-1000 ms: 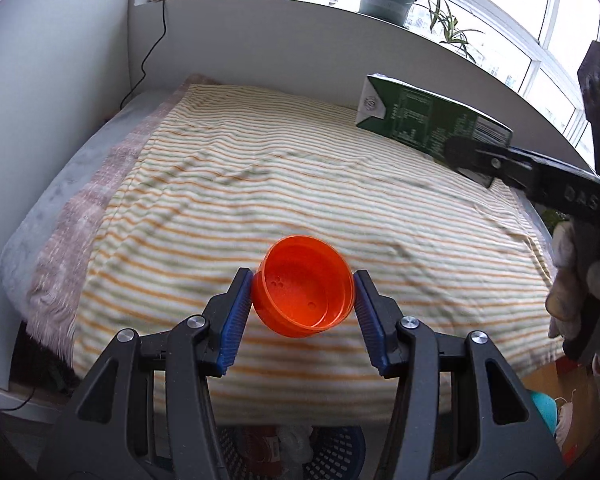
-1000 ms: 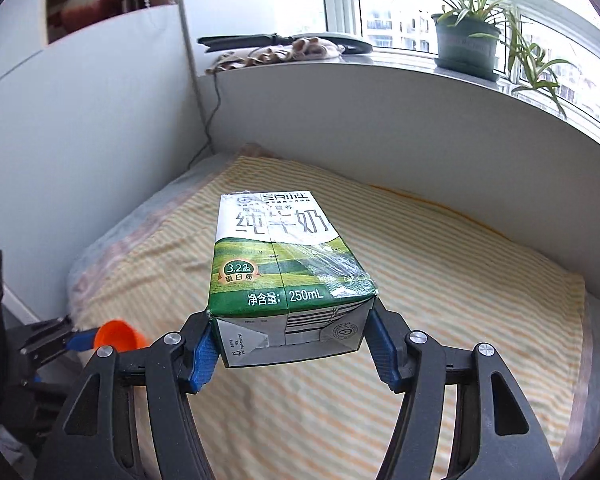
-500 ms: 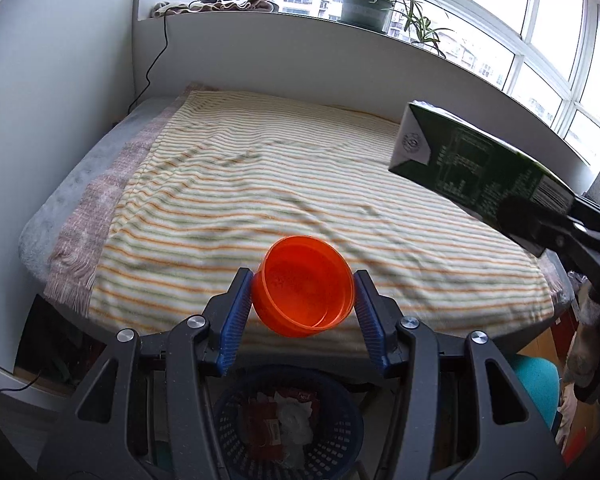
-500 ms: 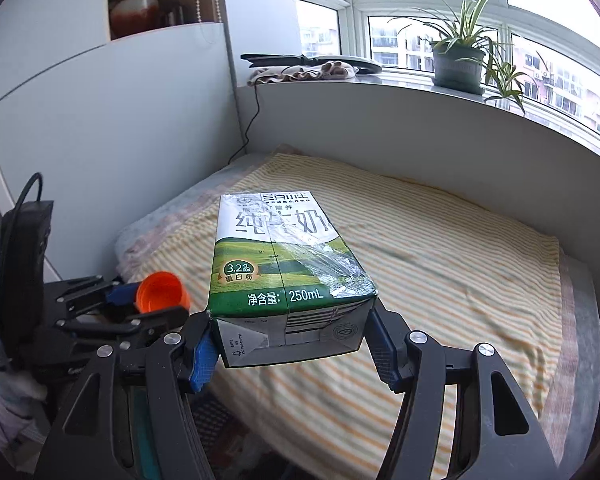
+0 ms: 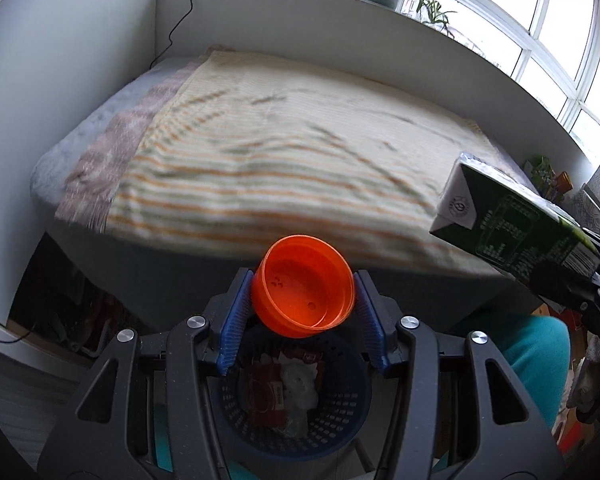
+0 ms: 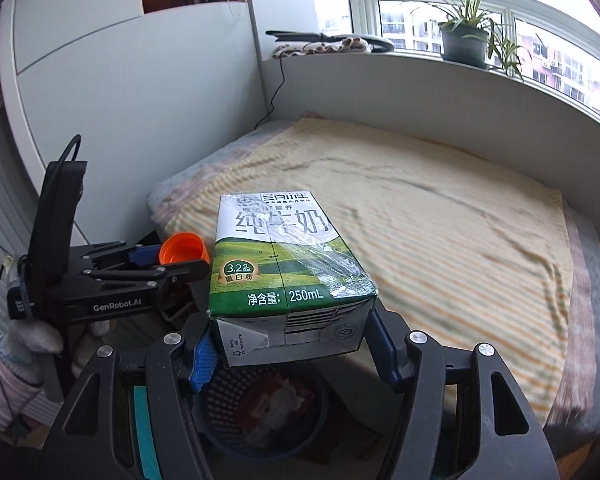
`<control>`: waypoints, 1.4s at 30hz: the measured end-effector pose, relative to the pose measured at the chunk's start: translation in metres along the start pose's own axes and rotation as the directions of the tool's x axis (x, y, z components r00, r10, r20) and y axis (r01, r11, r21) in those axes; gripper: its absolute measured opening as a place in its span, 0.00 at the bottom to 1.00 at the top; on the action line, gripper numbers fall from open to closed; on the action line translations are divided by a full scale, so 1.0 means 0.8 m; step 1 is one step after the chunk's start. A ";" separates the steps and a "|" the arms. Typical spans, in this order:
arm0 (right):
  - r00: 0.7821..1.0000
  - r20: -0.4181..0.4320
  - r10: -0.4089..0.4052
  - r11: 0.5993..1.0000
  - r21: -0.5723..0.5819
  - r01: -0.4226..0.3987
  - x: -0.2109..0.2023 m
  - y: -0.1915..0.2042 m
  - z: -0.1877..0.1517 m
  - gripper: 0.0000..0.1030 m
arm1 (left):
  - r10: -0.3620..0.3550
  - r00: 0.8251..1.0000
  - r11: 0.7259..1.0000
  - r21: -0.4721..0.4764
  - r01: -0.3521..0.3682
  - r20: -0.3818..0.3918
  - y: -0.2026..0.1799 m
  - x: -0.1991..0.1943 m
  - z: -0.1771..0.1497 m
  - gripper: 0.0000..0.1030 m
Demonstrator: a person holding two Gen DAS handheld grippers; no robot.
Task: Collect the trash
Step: 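Carry the orange cap and milk carton down over the blue wastebasket, then open the left tool to drop the cap while the right tool releases the carton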
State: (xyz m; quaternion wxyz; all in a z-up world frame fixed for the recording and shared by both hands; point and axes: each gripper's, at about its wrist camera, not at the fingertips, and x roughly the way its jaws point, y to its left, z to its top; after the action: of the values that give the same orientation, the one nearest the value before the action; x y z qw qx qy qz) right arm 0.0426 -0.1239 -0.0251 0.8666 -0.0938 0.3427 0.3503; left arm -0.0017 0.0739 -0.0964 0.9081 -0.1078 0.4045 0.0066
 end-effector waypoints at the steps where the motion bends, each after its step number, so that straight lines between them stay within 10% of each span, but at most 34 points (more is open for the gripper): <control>1: 1.000 -0.009 -0.001 1.000 0.003 0.001 0.001 0.003 -0.006 0.61 | 0.000 1.000 1.000 -0.006 0.000 -0.011 0.003 0.003 -0.006 0.50; 20: 0.990 -0.137 0.032 0.999 0.038 -0.027 0.037 0.045 -0.082 0.61 | 0.018 0.984 0.993 -0.115 -0.039 -0.178 0.036 0.059 -0.092 0.50; 42: 0.927 -0.374 -0.001 0.996 0.082 0.034 0.143 0.039 -0.165 0.61 | 0.034 0.948 0.989 -0.126 -0.077 -0.315 0.053 0.137 -0.144 0.51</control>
State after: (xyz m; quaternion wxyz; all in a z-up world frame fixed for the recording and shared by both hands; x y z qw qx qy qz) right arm 0.0116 -0.0916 -0.1968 0.7919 -0.1238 0.5155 0.3031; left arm -0.0170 0.0835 -0.2600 0.8226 -0.1581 0.5445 0.0428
